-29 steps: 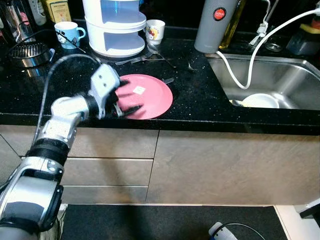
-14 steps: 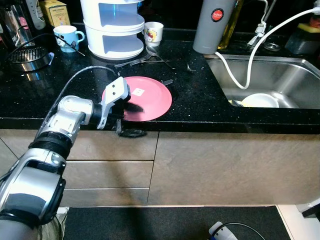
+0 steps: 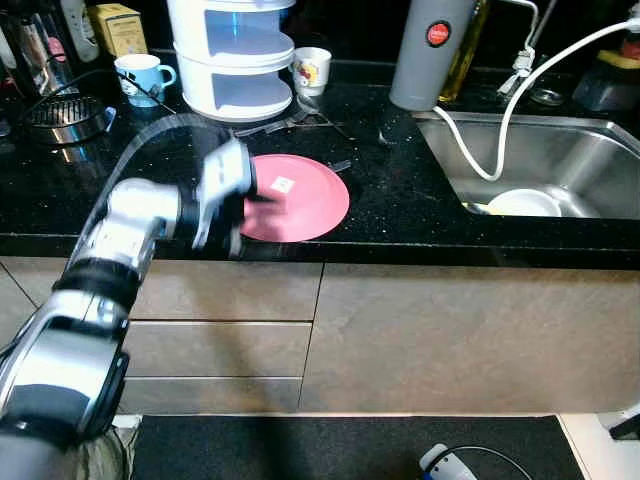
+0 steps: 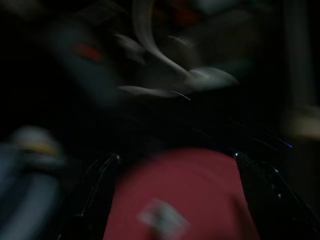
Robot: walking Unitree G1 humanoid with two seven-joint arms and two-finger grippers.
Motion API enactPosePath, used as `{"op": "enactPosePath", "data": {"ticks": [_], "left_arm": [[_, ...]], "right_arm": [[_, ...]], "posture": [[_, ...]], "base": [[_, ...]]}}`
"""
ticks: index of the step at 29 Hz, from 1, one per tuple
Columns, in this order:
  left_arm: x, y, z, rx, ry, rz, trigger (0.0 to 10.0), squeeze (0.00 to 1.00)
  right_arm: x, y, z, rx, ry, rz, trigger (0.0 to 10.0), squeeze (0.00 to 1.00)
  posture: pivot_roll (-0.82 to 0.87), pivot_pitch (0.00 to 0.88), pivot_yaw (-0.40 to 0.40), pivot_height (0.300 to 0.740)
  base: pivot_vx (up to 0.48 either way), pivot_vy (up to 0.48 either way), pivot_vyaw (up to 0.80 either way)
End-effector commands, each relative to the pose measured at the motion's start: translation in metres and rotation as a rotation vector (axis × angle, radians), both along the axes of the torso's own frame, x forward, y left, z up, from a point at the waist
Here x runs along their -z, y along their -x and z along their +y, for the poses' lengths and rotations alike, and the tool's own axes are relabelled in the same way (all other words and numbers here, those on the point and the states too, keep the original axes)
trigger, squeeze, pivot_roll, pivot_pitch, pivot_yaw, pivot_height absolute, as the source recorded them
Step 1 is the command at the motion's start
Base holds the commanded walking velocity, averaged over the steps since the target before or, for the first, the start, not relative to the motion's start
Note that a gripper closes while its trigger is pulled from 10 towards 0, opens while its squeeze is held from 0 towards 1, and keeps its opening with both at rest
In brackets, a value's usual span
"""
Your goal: Kitchen organization
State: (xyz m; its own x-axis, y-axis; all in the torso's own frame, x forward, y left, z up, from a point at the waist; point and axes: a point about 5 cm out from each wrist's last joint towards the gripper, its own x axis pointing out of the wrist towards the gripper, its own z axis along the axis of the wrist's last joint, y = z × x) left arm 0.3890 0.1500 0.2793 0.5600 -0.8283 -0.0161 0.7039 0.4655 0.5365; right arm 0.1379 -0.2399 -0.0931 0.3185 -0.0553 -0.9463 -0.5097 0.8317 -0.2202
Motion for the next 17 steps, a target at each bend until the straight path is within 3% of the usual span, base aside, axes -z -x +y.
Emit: {"op": "enactPosePath", "data": {"ticks": [1, 5, 13, 17], "left_arm": [[0.009, -0.006, 0.008, -0.120, -0.012, -0.002, 10.0, 0.00], [0.015, -0.013, 0.014, -0.238, -0.074, 0.016, 10.0, 0.00], [0.049, -0.018, 0.018, -0.344, -0.264, 0.143, 10.0, 0.00], [0.058, -0.019, 0.019, -0.369, -0.325, 0.159, 10.0, 0.00]], "right_arm": [[0.001, 0.004, -0.002, 0.007, 0.000, 0.010, 10.0, 0.00], [0.001, 0.006, -0.004, 0.007, 0.001, 0.013, 10.0, 0.00], [0.002, 0.012, -0.006, 0.010, 0.006, 0.016, 10.0, 0.00], [0.003, 0.013, -0.006, 0.014, 0.008, 0.015, 10.0, 0.00]], "posture": [[-0.04, 0.001, -0.024, 0.740], [-0.05, 0.016, -0.022, 0.740], [-0.08, 0.046, -0.014, 0.740], [-0.09, 0.048, -0.009, 0.740]], "base": [[0.000, 0.000, 0.00], [0.000, 0.000, 0.00], [0.000, 0.000, 0.00], [0.000, 0.000, 0.00]]}}
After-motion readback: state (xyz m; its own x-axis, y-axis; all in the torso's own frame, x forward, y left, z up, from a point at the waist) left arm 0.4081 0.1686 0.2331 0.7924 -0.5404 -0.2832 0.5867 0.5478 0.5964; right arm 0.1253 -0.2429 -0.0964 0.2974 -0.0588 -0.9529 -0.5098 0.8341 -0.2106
